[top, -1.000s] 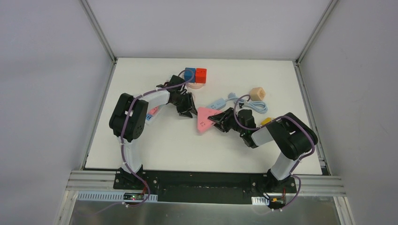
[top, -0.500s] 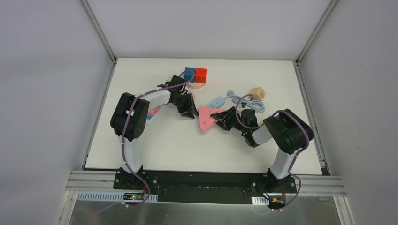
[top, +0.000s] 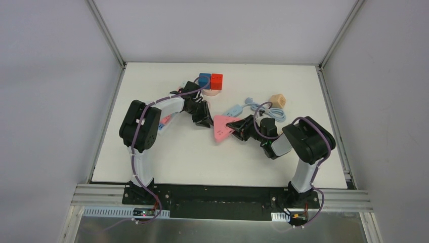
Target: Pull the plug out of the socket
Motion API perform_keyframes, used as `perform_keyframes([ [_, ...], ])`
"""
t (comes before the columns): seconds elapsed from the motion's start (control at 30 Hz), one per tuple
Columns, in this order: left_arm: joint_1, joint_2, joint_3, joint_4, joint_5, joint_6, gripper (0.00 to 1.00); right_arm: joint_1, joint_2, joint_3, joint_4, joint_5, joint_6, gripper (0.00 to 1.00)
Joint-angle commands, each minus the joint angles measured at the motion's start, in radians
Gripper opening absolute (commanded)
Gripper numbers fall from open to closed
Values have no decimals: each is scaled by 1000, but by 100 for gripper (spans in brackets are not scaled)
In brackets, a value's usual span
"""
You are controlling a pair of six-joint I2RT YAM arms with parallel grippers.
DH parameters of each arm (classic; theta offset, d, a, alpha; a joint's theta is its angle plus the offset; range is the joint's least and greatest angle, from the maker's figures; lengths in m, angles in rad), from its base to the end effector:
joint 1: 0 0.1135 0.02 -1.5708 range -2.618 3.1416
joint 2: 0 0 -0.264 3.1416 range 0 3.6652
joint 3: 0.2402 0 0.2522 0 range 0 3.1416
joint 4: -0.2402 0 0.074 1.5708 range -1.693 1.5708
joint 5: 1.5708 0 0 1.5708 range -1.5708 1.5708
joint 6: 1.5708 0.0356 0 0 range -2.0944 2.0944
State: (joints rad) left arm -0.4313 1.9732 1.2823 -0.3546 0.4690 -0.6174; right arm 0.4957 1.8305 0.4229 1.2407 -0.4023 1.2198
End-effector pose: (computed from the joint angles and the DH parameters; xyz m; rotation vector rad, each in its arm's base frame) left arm 0.3598 -0.1833 0.1551 -0.0801 2.7710 -0.9445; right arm 0.2503 0.1512 0.1190 0.3835 1.9801 1.5364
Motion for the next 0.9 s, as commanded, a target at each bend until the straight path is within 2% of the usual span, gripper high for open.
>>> perform_keyframes([
  [0.0,-78,99,-66,-142,-116,47,28,14,-36,62,172,-120,-2,0],
  [0.1,-79,103,-62,-155,-128,60,28,28,-92,61,94,-124,-142,0],
  [0.2,-78,108,-59,-161,-130,64,27,52,-174,72,-77,-91,-322,0],
  [0.27,-78,111,-55,-165,-130,67,26,58,-211,90,-177,-66,-387,0],
  [0.33,-78,114,-52,-167,-129,67,26,48,-219,99,-196,-62,-364,0],
  [0.6,-78,121,-42,-174,-125,71,25,17,-166,179,-193,-176,-102,0],
  [0.83,-79,93,-27,-153,-95,76,30,1,-168,205,-392,-136,-204,0],
  [0.87,-78,82,-27,-144,-95,75,31,1,-164,205,-411,-126,-221,5],
])
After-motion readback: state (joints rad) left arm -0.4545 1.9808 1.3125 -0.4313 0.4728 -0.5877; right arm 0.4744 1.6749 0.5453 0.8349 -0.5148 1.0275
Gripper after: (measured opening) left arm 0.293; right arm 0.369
